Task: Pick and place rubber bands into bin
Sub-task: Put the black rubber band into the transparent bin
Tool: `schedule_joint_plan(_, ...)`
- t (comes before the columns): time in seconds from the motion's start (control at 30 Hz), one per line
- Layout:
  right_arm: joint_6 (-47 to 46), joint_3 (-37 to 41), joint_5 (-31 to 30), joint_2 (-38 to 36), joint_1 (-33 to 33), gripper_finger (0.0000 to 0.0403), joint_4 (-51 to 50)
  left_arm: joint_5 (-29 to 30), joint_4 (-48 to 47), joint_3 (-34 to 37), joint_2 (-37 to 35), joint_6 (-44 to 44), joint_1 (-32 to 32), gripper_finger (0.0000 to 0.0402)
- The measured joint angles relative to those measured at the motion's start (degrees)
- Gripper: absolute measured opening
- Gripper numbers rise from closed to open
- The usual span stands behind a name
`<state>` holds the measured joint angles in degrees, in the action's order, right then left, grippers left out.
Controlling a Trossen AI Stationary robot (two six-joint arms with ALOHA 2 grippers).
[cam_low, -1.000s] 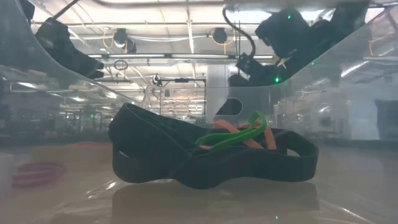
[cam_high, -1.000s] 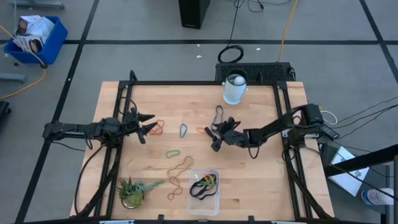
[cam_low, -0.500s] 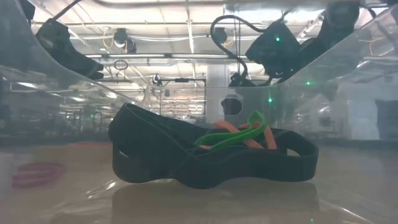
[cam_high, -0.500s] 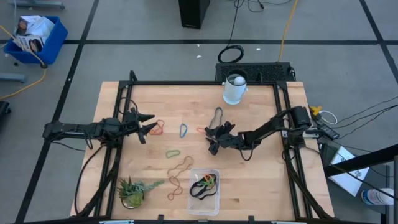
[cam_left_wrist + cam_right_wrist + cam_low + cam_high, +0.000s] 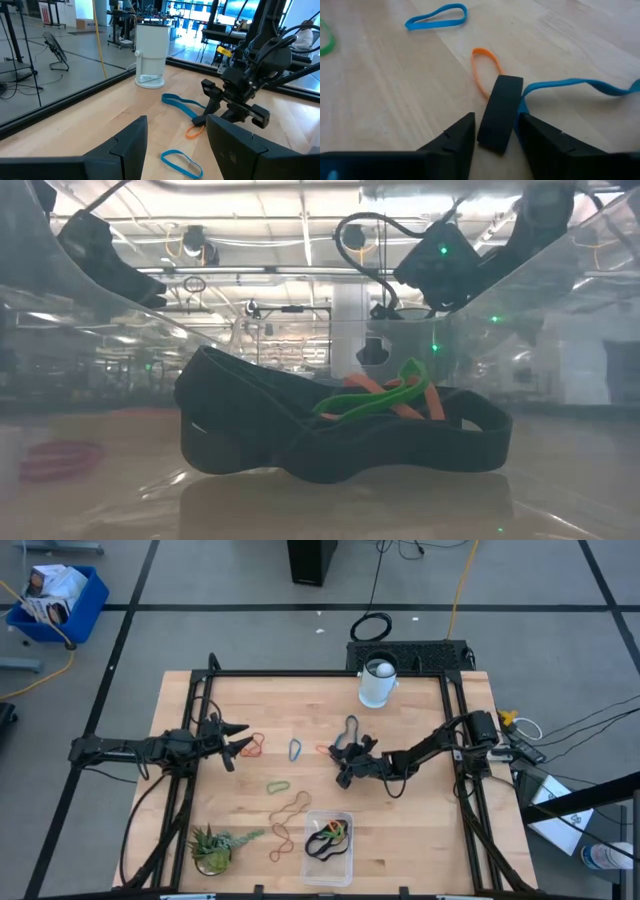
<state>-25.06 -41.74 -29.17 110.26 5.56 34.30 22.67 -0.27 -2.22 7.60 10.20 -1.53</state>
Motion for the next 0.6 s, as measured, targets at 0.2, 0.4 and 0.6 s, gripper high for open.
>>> schedule_joint_plan(0.2,0.0,0.0,-0.1,0.0,0.0,0.0084,0.0,0.0,0.0,0.0,0.0,0.0,0.0,0.0209)
schedule_joint_plan(0.4,0.0,0.0,-0.1,0.0,0.0,0.0037,0.0,0.0,0.0,0.0,0.0,0.1,0.0,0.0209)
schedule_joint_plan(0.6,0.2,0.1,1.3,-1.6,0.1,0.0006,-0.2,0.0,0.0,0.0,0.0,0.3,0.0,0.0209)
